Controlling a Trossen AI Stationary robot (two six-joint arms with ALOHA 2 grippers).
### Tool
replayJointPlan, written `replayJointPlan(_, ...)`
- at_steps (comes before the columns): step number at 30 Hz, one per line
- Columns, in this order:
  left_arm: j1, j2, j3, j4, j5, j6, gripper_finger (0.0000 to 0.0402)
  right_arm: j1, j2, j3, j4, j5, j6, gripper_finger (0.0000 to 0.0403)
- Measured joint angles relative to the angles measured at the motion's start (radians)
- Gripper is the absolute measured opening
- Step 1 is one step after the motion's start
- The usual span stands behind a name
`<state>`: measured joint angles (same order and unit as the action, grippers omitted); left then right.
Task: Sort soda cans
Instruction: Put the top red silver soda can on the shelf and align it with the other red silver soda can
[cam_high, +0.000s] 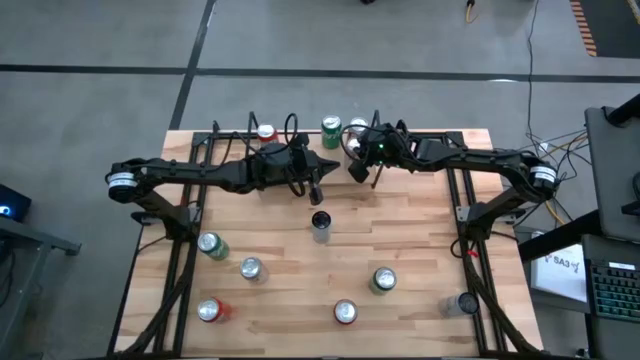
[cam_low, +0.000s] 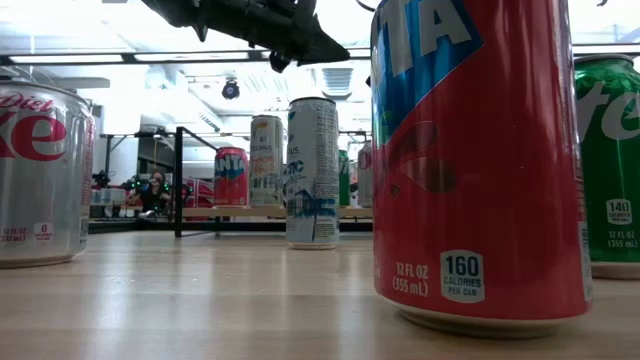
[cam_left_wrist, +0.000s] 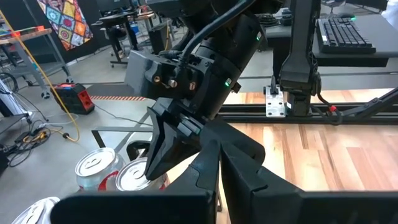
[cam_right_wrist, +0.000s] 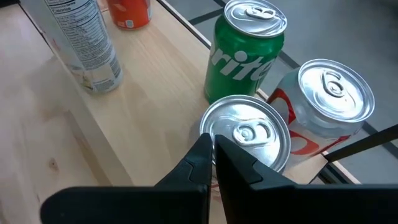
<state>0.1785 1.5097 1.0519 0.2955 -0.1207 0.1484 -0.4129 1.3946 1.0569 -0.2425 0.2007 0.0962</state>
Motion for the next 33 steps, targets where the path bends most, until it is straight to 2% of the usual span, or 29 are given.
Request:
replayJointPlan(9, 0.0, 0.0, 0.0, -0.008, 0.0, 0.0, 0.0, 0.0, -0.026, 0.027, -0.006, 0.0, -0.013, 0.0011)
replayJointPlan(14, 0.003, 0.014, 0.0, -0.019, -0.001, -0.009, 0.0, 0.0, -0.052, 0.101, -0.155, 0.001, -0.029, 0.0011)
replayJointPlan(19, 0.021, 0.103, 0.03, -0.007, -0.002, -0.035, 0.0, 0.0, -0.085, 0.149, -0.256, 0.002, -0.046, 0.0011)
replayJointPlan(24, 0.048, 0.2, 0.135, -0.1, -0.009, -0.035, 0.0, 0.0, -0.127, 0.146, -0.257, 0.009, -0.058, 0.0011)
replayJointPlan(31, 0.058, 0.303, 0.297, -0.326, -0.227, 0.01, 0.0, 0.0, -0.137, 0.131, -0.263, 0.009, -0.068, 0.0011)
replayJointPlan(33, 0.06, 0.323, 0.312, -0.332, -0.241, 0.019, 0.0, 0.0, -0.136, 0.126, -0.266, 0.009, -0.072, 0.0011)
